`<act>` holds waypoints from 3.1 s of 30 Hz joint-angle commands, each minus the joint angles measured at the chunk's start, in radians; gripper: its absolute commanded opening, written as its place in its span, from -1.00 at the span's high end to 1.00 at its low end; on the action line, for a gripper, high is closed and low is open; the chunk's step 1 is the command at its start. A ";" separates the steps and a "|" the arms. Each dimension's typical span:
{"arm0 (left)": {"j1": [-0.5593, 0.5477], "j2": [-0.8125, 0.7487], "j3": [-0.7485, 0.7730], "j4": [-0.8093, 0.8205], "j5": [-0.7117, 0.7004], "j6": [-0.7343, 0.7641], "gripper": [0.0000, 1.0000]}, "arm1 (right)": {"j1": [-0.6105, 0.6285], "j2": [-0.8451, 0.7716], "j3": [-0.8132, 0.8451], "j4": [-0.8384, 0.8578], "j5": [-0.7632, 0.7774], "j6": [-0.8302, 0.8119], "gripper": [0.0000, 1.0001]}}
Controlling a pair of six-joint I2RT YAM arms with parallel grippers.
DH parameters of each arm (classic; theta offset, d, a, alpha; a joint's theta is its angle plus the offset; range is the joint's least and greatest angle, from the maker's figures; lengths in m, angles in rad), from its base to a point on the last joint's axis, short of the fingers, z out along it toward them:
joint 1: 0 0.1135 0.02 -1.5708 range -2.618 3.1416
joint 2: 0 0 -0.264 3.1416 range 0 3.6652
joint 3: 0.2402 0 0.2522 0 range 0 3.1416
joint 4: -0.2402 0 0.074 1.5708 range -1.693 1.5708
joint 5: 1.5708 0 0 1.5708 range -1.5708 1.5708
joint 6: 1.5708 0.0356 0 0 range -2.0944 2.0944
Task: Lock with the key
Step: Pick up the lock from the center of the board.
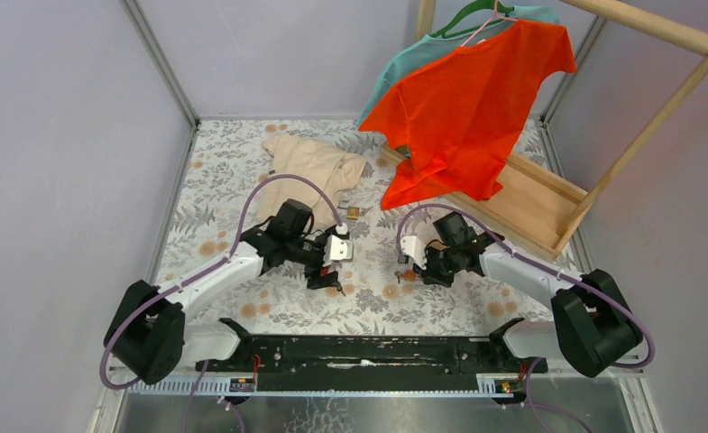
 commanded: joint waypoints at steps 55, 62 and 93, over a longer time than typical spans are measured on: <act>-0.190 0.266 0.146 0.418 0.059 -0.135 0.96 | 0.007 -0.057 0.251 -0.006 -0.365 0.289 1.00; -0.189 0.221 0.153 0.363 0.026 -0.102 1.00 | 0.008 -0.039 0.280 -0.028 -0.361 0.328 0.35; -0.188 0.154 0.099 0.338 0.039 -0.091 0.60 | -0.005 -0.032 0.274 -0.064 -0.442 0.291 1.00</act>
